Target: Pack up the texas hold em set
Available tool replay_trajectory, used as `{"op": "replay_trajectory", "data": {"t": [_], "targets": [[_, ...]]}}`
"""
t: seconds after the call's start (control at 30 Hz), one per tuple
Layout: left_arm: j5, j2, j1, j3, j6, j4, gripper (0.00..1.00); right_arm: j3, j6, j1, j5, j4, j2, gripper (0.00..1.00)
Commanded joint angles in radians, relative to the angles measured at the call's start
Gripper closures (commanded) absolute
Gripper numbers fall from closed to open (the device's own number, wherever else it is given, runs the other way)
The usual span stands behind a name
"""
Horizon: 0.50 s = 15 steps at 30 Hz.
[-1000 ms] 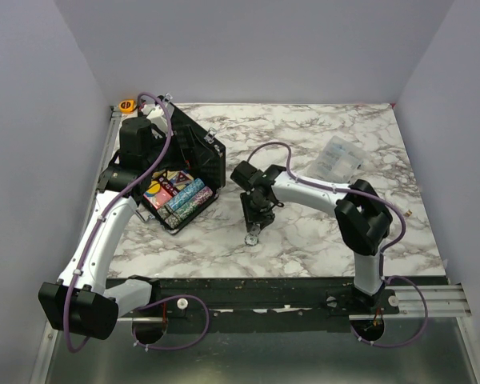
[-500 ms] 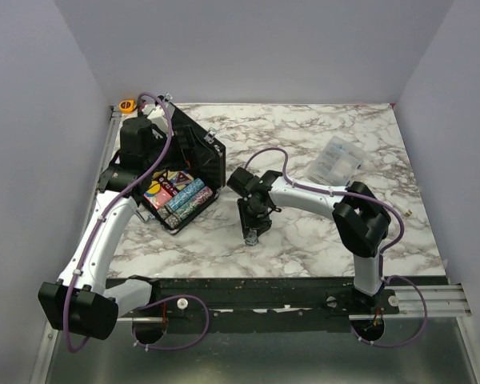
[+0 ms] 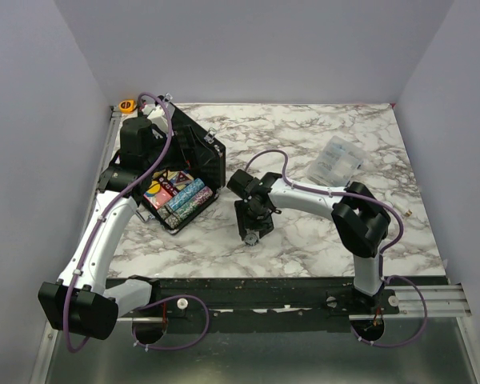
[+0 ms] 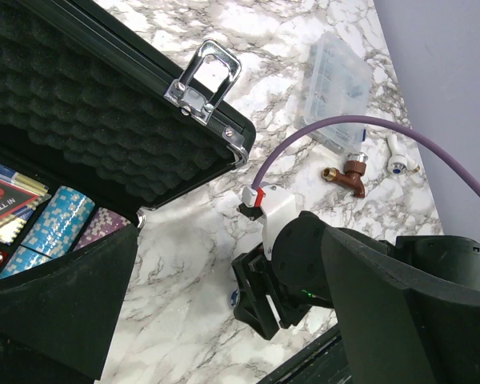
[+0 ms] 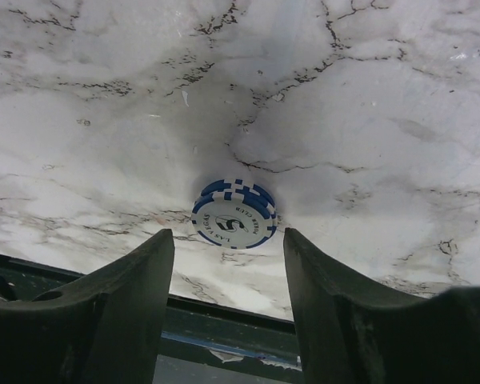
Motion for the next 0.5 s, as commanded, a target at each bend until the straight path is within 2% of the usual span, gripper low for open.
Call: {"op": "replay_trajectory", "data": {"t": [0.0, 0.27, 0.47], "targets": [[0.016, -0.013, -0.008, 0.000, 0.002, 0.008, 0.04, -0.010, 0.019, 0.007, -0.018, 0.010, -0.002, 0.38], [0.017, -0.015, -0.010, 0.001, 0.001, 0.007, 0.03, -0.032, 0.102, -0.002, -0.025, 0.028, -0.042, 0.28], [0.017, -0.021, -0.009, 0.000, 0.002, 0.007, 0.03, -0.013, 0.151, -0.003, -0.039, -0.003, -0.002, 0.30]]}}
